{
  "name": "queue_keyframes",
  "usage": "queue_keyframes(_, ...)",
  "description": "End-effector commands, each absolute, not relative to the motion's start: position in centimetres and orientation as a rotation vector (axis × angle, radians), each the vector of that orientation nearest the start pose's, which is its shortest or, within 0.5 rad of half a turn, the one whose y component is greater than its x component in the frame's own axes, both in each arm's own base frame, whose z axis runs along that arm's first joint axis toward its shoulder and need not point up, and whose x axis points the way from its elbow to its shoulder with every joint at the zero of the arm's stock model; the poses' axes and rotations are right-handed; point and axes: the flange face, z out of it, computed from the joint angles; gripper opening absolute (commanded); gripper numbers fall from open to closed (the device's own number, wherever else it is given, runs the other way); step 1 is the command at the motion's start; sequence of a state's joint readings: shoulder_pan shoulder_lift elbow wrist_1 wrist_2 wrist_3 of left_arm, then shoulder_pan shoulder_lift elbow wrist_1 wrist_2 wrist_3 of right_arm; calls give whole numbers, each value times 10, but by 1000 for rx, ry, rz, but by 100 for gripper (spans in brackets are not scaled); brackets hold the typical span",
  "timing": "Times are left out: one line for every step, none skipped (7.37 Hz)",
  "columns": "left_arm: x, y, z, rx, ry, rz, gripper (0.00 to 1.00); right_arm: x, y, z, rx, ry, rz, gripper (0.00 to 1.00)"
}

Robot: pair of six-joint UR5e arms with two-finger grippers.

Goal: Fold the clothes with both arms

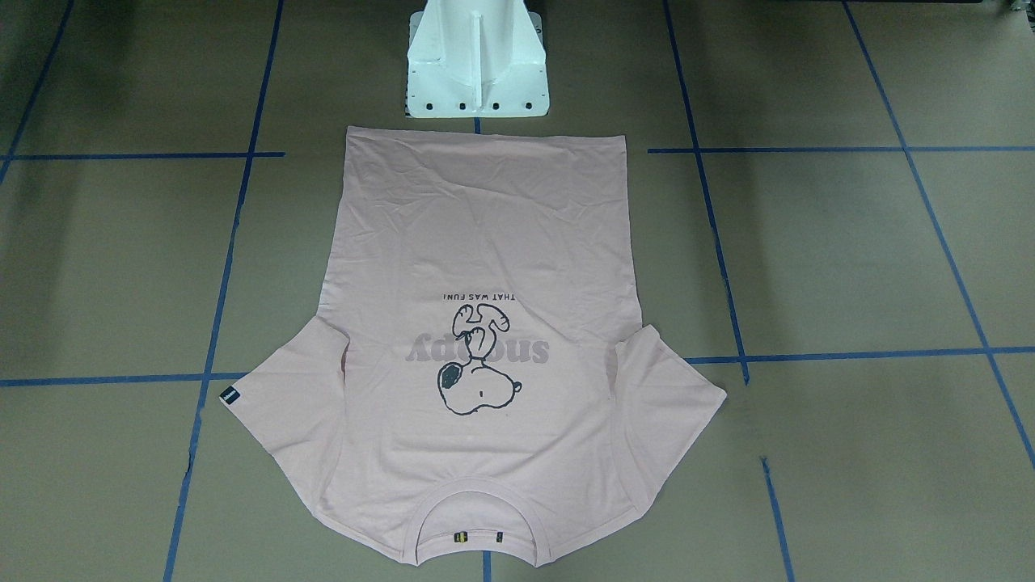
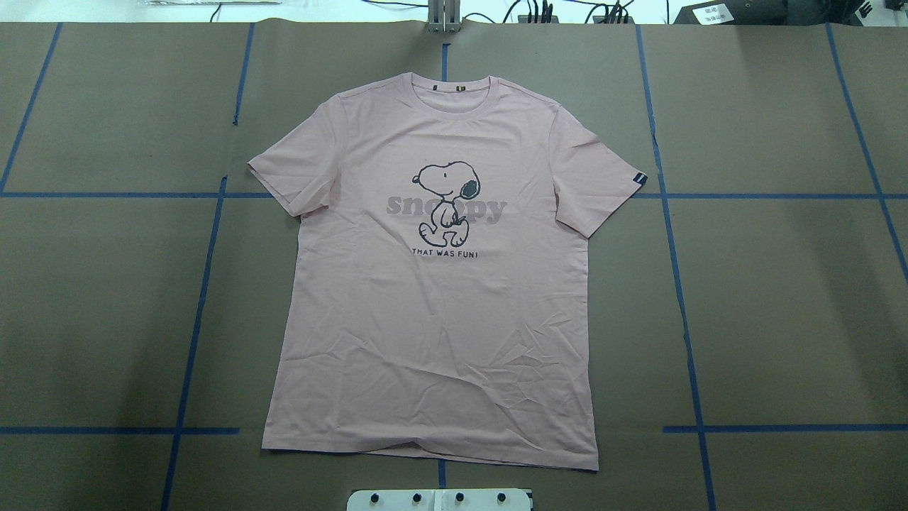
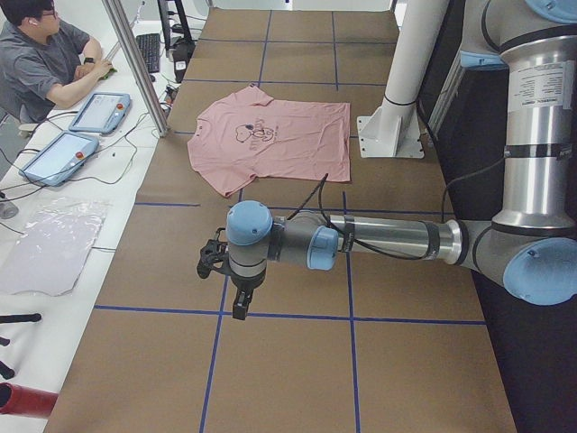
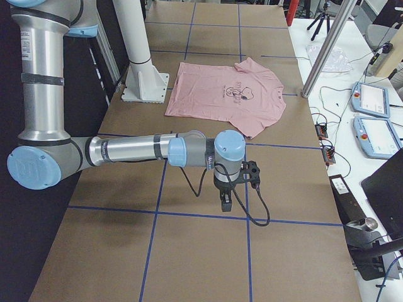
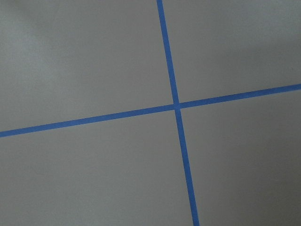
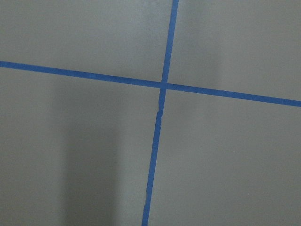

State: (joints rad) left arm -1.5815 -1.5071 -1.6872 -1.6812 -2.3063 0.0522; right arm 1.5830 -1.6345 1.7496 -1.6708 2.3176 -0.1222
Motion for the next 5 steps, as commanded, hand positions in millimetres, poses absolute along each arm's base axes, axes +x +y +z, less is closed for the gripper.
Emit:
queue_keyframes(-71,-474,622,180,736,100,100,72,-467,611,70,-743,-113,100)
queue_keyframes(-70,-476,609,201,735,108,100,72,-473,601,89,-746,-116,100)
queue_keyframes(-69,-491,574,268,731,137,100,67,-491,586,129,-745,-145,100)
queue_keyframes(-68,-513,529,350,750,172,100,59,-510,557,245,-755,-194,100)
queue_keyframes(-61,-524,505,412,820,218,100,33,-534,536,362,-755,-274,100)
